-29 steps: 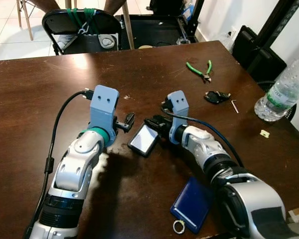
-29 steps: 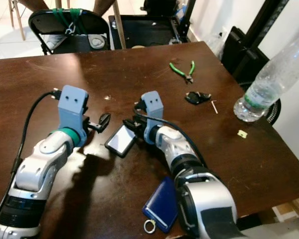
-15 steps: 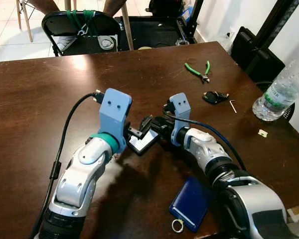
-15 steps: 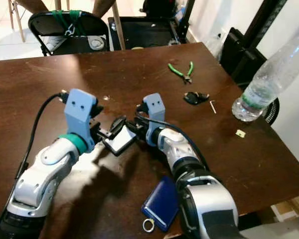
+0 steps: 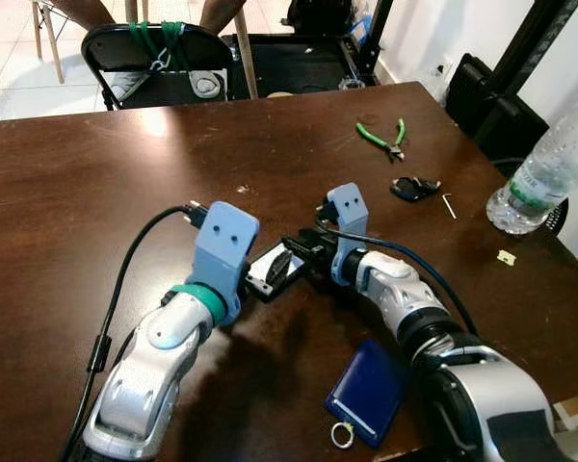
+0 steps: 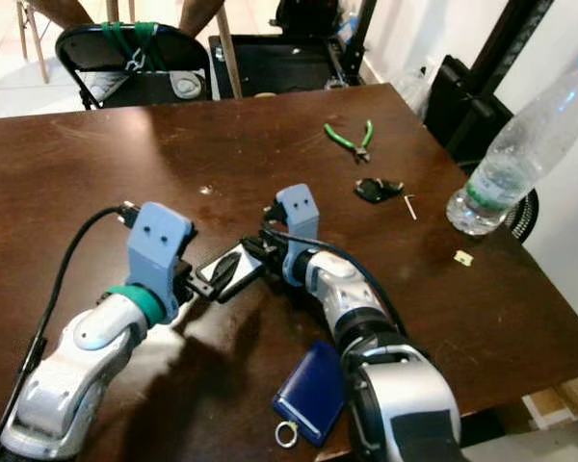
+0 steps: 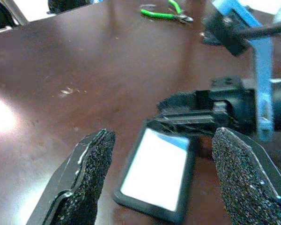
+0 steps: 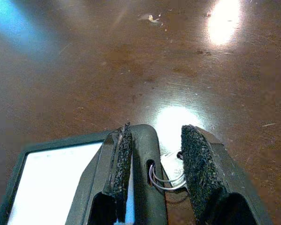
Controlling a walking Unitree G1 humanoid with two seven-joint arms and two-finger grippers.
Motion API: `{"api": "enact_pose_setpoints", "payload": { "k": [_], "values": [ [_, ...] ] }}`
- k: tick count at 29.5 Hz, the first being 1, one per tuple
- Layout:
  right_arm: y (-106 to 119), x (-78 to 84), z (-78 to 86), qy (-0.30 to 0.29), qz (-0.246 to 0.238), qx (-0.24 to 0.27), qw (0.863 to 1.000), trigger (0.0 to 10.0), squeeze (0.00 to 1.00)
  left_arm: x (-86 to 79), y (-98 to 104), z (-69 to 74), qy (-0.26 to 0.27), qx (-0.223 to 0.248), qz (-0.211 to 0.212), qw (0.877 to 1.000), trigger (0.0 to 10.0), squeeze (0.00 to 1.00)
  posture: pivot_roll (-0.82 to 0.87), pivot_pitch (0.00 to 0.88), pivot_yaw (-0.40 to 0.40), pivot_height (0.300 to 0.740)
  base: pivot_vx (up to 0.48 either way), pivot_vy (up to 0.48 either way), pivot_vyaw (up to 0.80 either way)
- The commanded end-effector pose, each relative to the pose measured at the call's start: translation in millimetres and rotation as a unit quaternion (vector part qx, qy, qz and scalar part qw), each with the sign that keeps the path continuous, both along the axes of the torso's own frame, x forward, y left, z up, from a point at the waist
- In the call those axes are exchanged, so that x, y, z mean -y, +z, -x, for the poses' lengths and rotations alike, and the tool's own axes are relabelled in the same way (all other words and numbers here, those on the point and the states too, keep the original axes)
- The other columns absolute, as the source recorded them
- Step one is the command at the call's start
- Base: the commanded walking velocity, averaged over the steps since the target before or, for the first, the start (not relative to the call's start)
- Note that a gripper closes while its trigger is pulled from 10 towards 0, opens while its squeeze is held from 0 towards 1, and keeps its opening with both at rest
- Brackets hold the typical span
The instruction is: Hang keys on a hook
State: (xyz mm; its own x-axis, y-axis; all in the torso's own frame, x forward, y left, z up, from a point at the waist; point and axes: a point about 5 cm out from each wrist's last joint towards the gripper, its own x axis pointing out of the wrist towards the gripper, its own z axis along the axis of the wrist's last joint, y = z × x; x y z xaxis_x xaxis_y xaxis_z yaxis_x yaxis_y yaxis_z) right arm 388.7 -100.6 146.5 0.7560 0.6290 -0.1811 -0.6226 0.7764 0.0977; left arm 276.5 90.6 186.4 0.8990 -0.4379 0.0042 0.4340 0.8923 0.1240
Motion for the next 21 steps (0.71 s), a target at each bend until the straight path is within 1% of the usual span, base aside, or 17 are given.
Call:
{"api": "enact_pose_setpoints", "payload": {
  "k": [1,2,4,8,9,11,12,13,14,21],
  "values": [
    [-18,2.3,6.8,-0.004,0.003,-0.035,0.999,10.0,0.0,1.8,-6,9.7,-0.001,-0.016,0.001,1.0,10.0,0.0,-0.09,0.131,0.031,0.74,0.0,0.0,0.0],
    [-18,2.3,6.8,-0.004,0.003,-0.035,0.999,10.0,0.0,1.8,-6,9.7,-0.001,-0.016,0.001,1.0,10.0,0.0,-0.09,0.131,0.031,0.74,0.0,0.0,0.0],
    [-18,0.3,7.3,0.004,0.002,-0.035,0.999,10.0,0.0,2.2,-12,15.9,0.0,-0.022,-0.002,1.0,10.0,0.0,-0.08,0.136,0.024,0.74,0.0,0.0,0.0],
    [-20,-1.9,8.6,0.015,0.007,-0.039,0.999,10.0,0.0,2.9,-14,16.9,0.001,-0.023,-0.004,1.0,10.0,0.0,-0.08,0.137,0.021,0.74,0.0,0.0,0.0],
    [-22,-2.2,9.6,0.016,0.016,-0.044,0.999,8.3,0.0,3.4,-14,16.4,0.003,-0.023,-0.005,1.0,10.0,0.0,-0.08,0.136,0.021,0.74,0.0,0.0,0.0],
    [-24,-2.2,10.2,0.016,0.023,-0.048,0.998,8.3,0.0,3.7,-13,16.1,0.004,-0.023,-0.005,1.0,10.0,0.0,-0.08,0.136,0.021,0.74,0.0,0.0,0.0],
    [-27,-1.1,10.9,0.013,0.034,-0.054,0.998,1.6,0.0,4.2,-13,15.8,0.005,-0.023,-0.004,1.0,10.0,0.0,-0.08,0.137,0.023,0.74,0.0,0.0,0.0],
    [-29,-0.1,11.4,0.01,0.041,-0.058,0.997,1.6,0.0,4.6,-12,15.8,0.005,-0.023,-0.004,1.0,10.0,0.0,-0.08,0.137,0.023,0.74,0.0,0.0,0.0],
    [-31,1.0,11.9,0.01,0.048,-0.06,0.997,0.0,0.0,4.9,-12,15.7,0.006,-0.023,-0.003,1.0,10.0,0.0,-0.08,0.138,0.022,0.74,0.0,0.0,0.0],
    [-34,4.2,12.9,0.01,0.076,-0.055,0.996,0.0,0.0,5.4,-11,16.4,0.009,-0.024,-0.001,1.0,10.0,0.0,-0.08,0.14,0.021,0.74,0.0,0.0,0.0]
  ]
}}
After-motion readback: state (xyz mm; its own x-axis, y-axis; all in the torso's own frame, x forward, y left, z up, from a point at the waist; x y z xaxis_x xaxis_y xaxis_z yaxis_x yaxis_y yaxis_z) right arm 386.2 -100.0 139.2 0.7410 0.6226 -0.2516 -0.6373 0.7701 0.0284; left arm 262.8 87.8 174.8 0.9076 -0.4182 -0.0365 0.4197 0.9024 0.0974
